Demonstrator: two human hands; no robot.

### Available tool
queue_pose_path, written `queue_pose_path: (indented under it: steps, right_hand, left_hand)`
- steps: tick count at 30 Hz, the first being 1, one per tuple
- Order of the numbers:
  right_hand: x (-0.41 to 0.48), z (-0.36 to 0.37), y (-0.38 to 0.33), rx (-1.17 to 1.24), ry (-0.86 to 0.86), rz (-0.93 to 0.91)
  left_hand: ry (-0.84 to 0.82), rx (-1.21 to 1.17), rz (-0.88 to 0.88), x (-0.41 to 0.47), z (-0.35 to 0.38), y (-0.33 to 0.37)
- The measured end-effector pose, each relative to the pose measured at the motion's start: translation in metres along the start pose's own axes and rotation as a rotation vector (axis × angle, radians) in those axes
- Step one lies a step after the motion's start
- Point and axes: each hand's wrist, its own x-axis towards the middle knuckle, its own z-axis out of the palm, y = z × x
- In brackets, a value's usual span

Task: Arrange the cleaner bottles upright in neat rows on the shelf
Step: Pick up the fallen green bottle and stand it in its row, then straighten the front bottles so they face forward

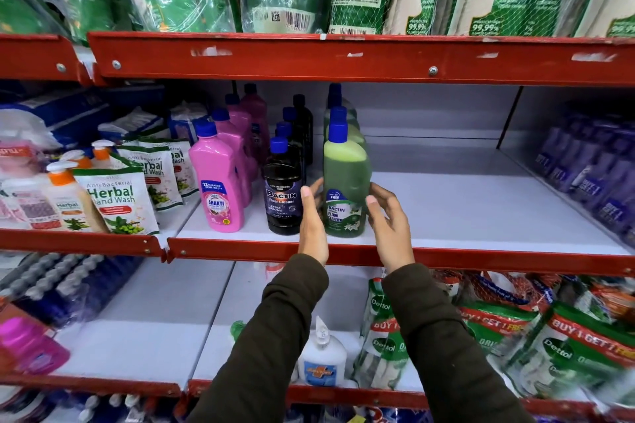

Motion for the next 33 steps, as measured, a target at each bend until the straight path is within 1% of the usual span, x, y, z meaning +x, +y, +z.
queue_pose_path:
  steps: [3, 5, 11, 15, 21, 22, 24, 26, 27, 28, 30, 33]
  right_hand:
    - [-0.004, -0.001, -0.004, 0.091, -0.006, 0.046]
    - [-0.008, -0.003, -0.008, 0.113, 0.005, 0.068]
    - [-0.025, -0.009, -0.01, 0.127, 0.066, 0.02]
    - [-0.028, -0.013, -0.007, 0.118, 0.084, -0.007]
    - [-0.029, -0.012, -0.004, 0.081, 0.085, -0.008]
    - [-0.03, -0.011, -0.004, 0.053, 0.107, -0.02]
    - [-0.038, -0.003, -0.002, 0.013, 0.233, -0.092]
    - [-0.05, 0.011, -0.005, 0.027, 0.377, -0.221]
    - [-0.057, 0.019, -0.007, 0.029, 0.406, -0.284]
    - [-0.064, 0.03, -0.01, 0.021, 0.395, -0.337]
    - [-0.075, 0.054, -0.013, 0.016, 0.301, -0.386]
    - [-0.082, 0.087, -0.011, 0.107, 0.135, -0.299]
  left_hand:
    - [-0.004, -0.042, -0.039, -0.002, -0.002, 0.004]
    - [-0.006, -0.03, -0.052, -0.004, -0.003, 0.006]
    - [0.029, 0.063, 0.005, -0.021, -0.003, 0.005]
    - [0.084, 0.051, 0.07, -0.033, -0.002, 0.001]
    - [0.08, 0.052, 0.087, -0.036, -0.005, 0.003]
    - [0.083, 0.068, 0.101, -0.036, -0.007, 0.002]
    - [0.091, 0.118, 0.156, -0.035, -0.013, -0.002]
    - [0.144, 0.118, 0.238, -0.036, -0.021, -0.005]
    - [0.183, 0.105, 0.284, -0.037, -0.025, -0.005]
    - [0.218, 0.093, 0.322, -0.038, -0.032, -0.004]
    - [0.274, 0.089, 0.355, -0.034, -0.046, -0.002]
    - [0.302, 0.115, 0.347, -0.024, -0.066, 0.002]
